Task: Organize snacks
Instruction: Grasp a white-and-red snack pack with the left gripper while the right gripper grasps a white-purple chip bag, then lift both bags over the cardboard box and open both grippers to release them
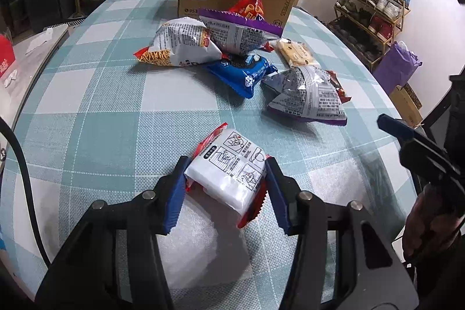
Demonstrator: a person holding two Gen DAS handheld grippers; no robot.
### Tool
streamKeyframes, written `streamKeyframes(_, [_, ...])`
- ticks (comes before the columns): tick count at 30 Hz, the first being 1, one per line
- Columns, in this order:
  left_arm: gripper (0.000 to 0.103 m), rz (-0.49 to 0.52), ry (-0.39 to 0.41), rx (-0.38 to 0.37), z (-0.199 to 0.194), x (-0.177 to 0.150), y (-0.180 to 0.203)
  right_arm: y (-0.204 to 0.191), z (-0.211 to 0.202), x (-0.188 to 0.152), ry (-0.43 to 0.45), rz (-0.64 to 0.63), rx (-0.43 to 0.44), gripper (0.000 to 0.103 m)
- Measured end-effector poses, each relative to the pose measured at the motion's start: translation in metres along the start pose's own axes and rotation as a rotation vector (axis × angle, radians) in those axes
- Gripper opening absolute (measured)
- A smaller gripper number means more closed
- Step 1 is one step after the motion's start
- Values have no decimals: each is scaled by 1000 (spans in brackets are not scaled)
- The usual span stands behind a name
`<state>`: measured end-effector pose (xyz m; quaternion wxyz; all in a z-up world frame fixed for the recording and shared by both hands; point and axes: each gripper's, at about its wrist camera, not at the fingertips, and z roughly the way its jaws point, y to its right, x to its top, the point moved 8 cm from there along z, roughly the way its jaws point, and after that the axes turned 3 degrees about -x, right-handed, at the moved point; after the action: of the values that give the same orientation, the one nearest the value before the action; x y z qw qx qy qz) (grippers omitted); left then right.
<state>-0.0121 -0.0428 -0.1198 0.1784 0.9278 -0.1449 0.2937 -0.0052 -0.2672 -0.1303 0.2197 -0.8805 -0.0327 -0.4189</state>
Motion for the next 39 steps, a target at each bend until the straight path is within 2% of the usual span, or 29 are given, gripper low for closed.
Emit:
streamKeyframes(9, [49, -43, 11, -6, -8, 3, -16, 15, 43, 10, -108, 198, 99, 101])
streamKeyframes(13, [49, -48, 13, -5, -11, 2, -23, 23, 65, 12, -160, 291, 139, 89])
streamKeyframes(21, [49, -61, 8, -10, -8, 4, -30, 24, 92, 25, -196, 348, 158, 83])
streamKeyframes(24, [49, -54, 6, -4, -6, 4, -30, 22, 100, 28, -211, 362, 183, 71])
streamKeyframes(26, [49, -53, 1, -2, -5, 4, -29, 21, 107, 26, -235, 361, 189, 51])
streamKeyframes(27, [49, -52, 0, -1, -4, 4, -29, 20, 109, 25, -240, 370, 201, 48])
streamKeyframes(33, [49, -61, -3, -2, -3, 3, -29, 20, 105, 22, -217, 371, 209, 40])
streamKeyframes(39, [49, -59, 3, -1, -7, 2, -24, 20, 94, 17, -195, 368, 219, 39])
